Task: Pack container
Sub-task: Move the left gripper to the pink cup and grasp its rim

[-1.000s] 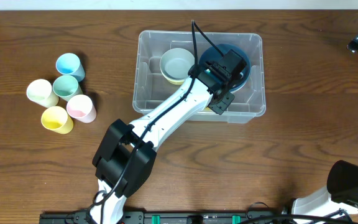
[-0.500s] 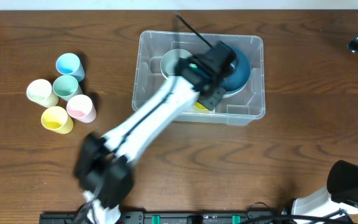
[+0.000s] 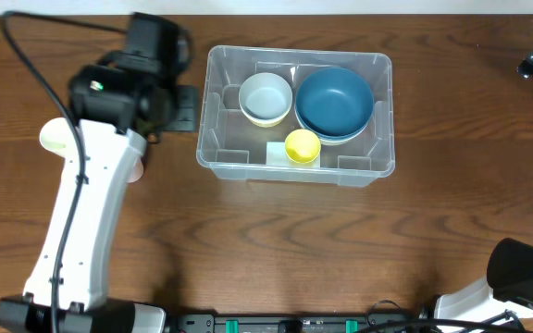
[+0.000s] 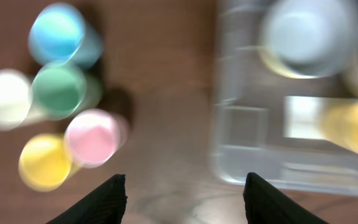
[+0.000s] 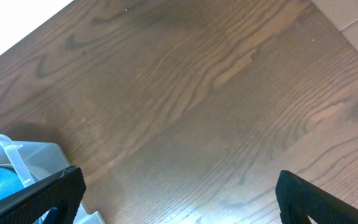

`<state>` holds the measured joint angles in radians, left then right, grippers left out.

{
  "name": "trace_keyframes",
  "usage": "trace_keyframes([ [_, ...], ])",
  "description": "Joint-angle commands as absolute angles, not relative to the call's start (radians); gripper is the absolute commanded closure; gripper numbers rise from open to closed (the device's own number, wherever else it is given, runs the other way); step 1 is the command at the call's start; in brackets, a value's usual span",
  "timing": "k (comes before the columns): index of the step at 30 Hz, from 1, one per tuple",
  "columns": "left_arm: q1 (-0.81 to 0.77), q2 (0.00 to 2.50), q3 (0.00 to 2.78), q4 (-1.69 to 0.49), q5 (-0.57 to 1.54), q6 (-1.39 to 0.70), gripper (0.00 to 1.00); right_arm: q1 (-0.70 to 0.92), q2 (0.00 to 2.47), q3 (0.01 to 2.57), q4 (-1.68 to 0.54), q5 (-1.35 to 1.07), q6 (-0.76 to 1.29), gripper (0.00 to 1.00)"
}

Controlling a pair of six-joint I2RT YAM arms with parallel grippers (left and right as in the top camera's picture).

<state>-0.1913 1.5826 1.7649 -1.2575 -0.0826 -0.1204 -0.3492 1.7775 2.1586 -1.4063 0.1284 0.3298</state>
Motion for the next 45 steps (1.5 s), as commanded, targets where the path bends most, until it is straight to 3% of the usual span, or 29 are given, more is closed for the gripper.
trace_keyframes([
  [1, -0.098, 1.611, 1.702, -1.272, -0.094, -0.183, 0.39, -0.353, 1.78, 2.157, -1.407, 0.134, 0.344, 0.01],
  [11, 0.049, 1.67, 1.462, -1.158, -0.076, -0.205, 0.38, -0.353, 1.78, 2.157, -1.407, 0.134, 0.344, 0.01],
  [15, 0.056, 1.698, 1.374, -1.069, -0.068, -0.205, 0.34, -0.353, 1.78, 2.157, -1.407, 0.134, 0.344, 0.01],
  [29, 0.056, 1.848, 1.328, -0.928, -0.069, -0.196, 0.35, -0.353, 1.78, 2.157, -1.407, 0.134, 0.344, 0.01],
  [33, 0.056, 1.859, 1.328, -0.909, -0.088, -0.188, 0.53, -0.353, 1.78, 2.157, -1.407, 0.134, 0.344, 0.01],
  [39, 0.056, 1.859, 1.328, -0.9, -0.116, -0.178, 0.94, -0.353, 1.78, 2.157, -1.407, 0.134, 0.344, 0.01],
  [45, 0.056, 1.828, 1.343, -0.935, -0.115, -0.178, 0.94, -0.353, 1.78, 2.157, -1.407, 0.134, 0.344, 0.01],
])
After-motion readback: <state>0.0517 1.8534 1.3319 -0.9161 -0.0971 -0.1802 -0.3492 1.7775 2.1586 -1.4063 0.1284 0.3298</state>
